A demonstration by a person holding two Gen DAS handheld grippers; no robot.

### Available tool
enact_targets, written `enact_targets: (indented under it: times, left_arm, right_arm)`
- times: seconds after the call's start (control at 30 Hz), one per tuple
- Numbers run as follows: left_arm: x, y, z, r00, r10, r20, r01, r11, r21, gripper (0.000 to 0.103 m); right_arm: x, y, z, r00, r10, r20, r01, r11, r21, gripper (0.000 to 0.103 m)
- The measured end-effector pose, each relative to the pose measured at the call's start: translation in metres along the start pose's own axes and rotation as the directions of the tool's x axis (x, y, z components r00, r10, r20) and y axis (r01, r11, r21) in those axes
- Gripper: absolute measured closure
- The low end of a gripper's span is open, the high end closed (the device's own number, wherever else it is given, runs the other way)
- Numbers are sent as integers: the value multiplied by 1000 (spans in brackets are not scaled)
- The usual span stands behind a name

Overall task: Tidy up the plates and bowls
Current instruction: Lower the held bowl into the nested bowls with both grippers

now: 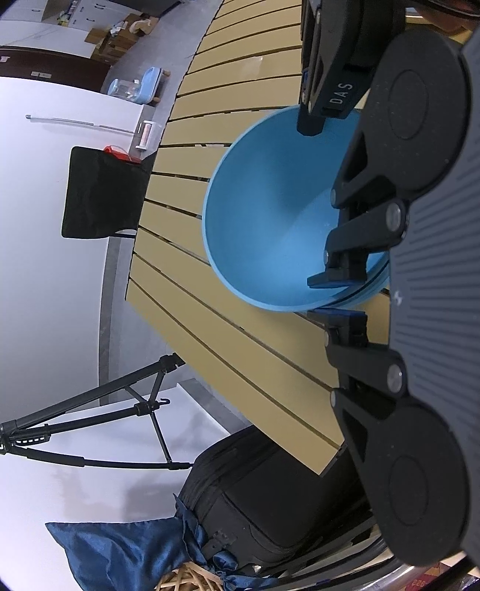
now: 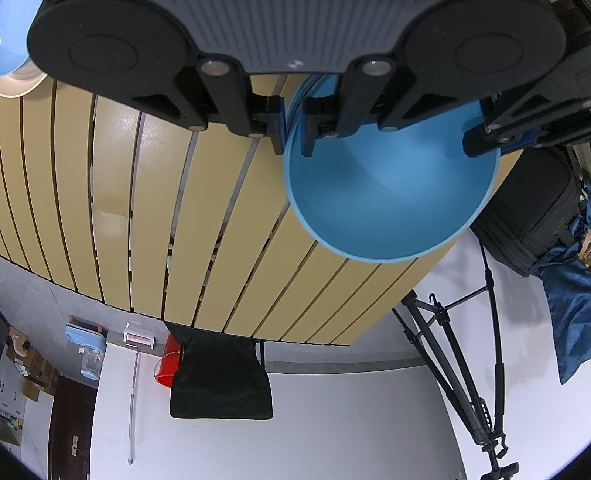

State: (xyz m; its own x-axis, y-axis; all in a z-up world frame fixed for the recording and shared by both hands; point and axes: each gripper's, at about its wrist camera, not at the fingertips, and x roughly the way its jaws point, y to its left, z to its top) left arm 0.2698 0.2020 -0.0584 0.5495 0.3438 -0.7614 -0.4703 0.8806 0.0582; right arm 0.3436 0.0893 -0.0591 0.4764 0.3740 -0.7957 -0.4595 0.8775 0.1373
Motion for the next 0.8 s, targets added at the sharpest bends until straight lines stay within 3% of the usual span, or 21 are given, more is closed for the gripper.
enact_targets:
  times: [0.8]
  left_arm:
    - [6,-4,-3,1000,13,-12,-12,1000,14,89]
  right_arm:
    - [3,5,-5,1000,-3,9,3,1000,-13,91]
